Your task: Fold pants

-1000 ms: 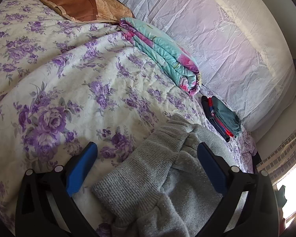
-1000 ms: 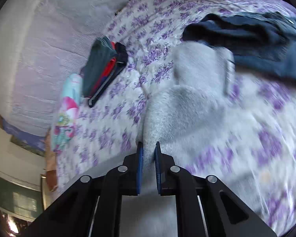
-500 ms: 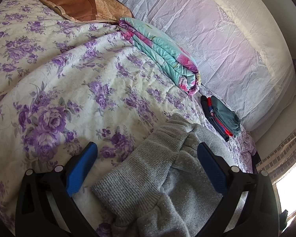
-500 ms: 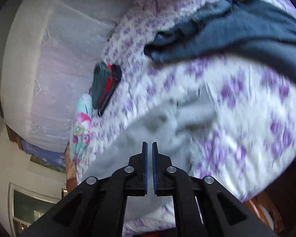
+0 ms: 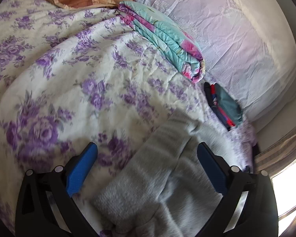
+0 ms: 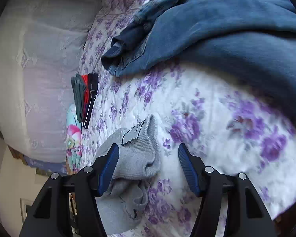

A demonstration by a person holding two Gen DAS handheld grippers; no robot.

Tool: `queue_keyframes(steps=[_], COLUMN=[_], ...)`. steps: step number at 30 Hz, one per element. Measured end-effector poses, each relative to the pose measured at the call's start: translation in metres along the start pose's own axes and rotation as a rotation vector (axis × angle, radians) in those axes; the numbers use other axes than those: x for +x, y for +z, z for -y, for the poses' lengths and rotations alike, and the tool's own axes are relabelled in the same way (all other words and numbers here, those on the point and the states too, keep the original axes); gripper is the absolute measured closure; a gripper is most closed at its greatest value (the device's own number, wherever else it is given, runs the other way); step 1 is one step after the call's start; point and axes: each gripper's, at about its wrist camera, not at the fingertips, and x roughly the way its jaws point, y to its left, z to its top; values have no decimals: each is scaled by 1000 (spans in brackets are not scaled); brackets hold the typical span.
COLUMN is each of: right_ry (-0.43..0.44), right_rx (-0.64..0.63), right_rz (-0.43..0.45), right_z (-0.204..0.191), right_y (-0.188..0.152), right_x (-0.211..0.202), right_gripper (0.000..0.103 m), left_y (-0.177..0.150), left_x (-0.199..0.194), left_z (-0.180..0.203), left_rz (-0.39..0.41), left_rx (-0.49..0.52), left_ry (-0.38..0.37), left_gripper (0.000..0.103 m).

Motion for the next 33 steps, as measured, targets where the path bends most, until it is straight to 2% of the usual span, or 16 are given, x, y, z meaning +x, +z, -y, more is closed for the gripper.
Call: queue_keyframes(steps=[4,6,7,8,10,13,16,20,23,25,28,29,30,33], right_ry=[25,14,2,0,14,21,30,42,50,52,62,63,63,39], right_rx=[-85,-124,-146,-156,-150,-155,-146,-129,-137,-152,-176,-180,-180,-209], right_rz=[-48,-40,-32,-31,-28,-21,-27,-35,-34,-30,-27,-27,-23,-7], right_z=[-15,-24,-28,-30,-29,-27,-20,-15,-13,-14,-13,-13,-13,-17], right_y=[0,0,0,-1,-1,0,0,0,0,-1,-2,-2,-2,-5], right_x=[19,28,33,35,41,43,42,41,40,41,40,40,39,39], right_gripper=[40,48,59,66,70,73,73,74,74,75,75,75,75,78], left_y=[20,28,30,33,36,39,46,56,55,52,48,47,46,46], left_x=[-8,-8,-6,0,13,40,65,100,110,114,119,120,120,115], left_z=[-2,3,6,11,18,33,45,46,56,65,76,78,78,76], left_rz=[-19,-29,-39,-64,-117,-203,-250,-336,-371,-405,-397,-393,-384,-358], left_rx=[-56,-31,-15,10,53,123,171,128,145,140,141,149,149,138], left_ry=[-70,-52,-41,-28,-20,-30,-33,-80,-94,-133,-80,-63,-55,-62], left_gripper=[5,5,5,5,5,5,5,5,7,14,28,36,43,55])
